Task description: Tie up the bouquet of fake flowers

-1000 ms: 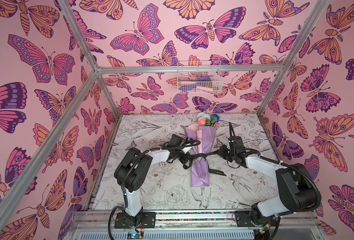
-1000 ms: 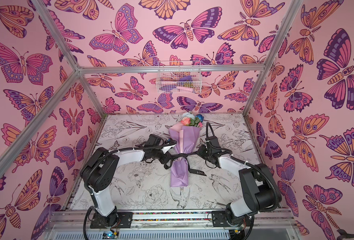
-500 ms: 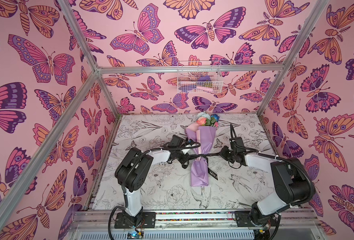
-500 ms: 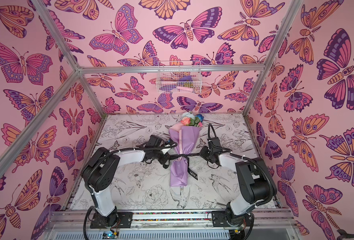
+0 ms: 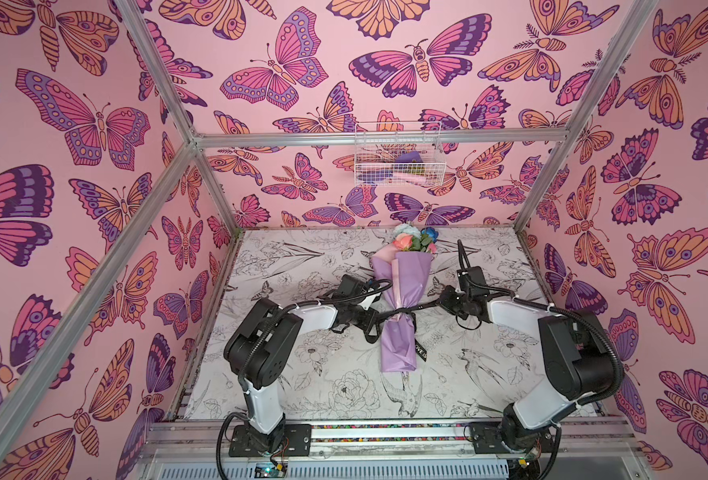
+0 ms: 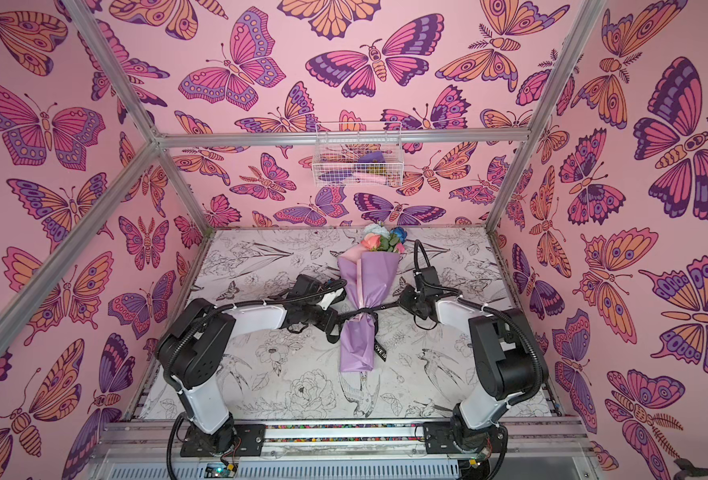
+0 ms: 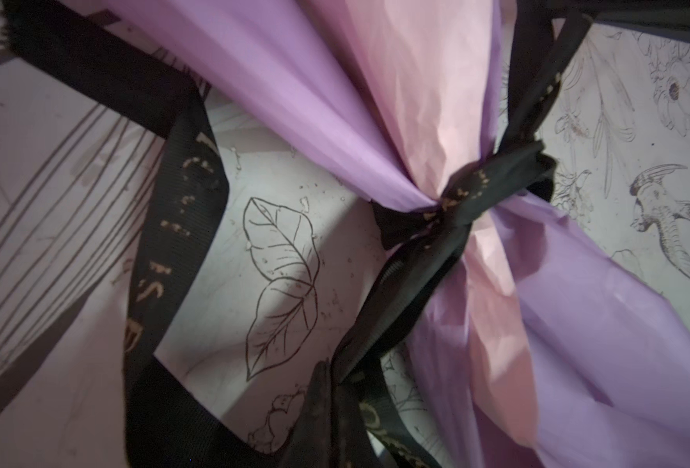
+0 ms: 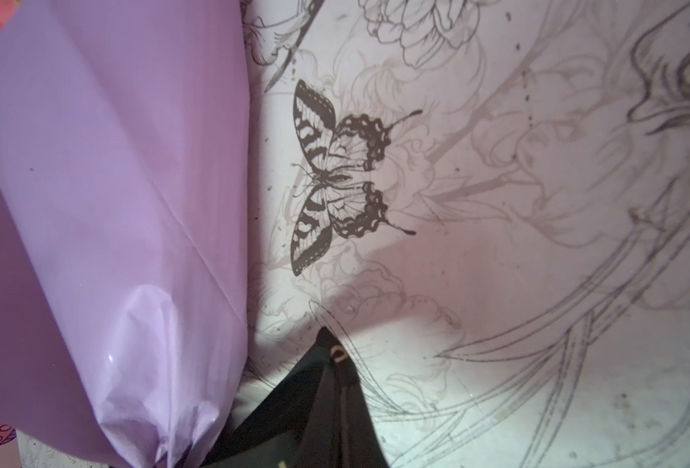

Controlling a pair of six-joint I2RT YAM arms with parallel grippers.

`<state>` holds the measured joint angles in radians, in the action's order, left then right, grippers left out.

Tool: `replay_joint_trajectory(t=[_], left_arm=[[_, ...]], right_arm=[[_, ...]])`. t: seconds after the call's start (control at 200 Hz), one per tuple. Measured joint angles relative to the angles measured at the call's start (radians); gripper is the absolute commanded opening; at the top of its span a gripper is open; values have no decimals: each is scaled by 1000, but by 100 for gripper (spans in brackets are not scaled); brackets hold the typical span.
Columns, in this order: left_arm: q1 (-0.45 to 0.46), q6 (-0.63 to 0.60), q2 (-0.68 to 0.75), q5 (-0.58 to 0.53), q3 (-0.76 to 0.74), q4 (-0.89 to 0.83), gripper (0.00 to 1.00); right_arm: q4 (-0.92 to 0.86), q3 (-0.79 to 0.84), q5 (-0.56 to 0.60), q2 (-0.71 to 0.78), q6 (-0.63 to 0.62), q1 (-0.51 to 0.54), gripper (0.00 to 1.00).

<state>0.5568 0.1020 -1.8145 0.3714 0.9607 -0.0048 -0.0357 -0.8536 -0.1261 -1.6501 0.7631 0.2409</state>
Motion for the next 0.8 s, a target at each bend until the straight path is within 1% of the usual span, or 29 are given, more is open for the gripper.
replay_joint_trajectory(t=[0.155, 0.335, 0.546, 0.801], left_arm=[[0, 58, 23, -2, -29, 23, 0], [0, 97, 25, -5, -52, 61, 0], [0, 118, 43, -21, -87, 102, 0], [1, 125, 47, -29, -101, 128, 0]], right_arm=[[-42, -37, 19, -7, -19, 0, 0], [-84, -77, 29, -32, -41, -8, 0], [-123, -116, 20, -80, -61, -36, 0], [-138, -121, -11, -85, -76, -65, 0]])
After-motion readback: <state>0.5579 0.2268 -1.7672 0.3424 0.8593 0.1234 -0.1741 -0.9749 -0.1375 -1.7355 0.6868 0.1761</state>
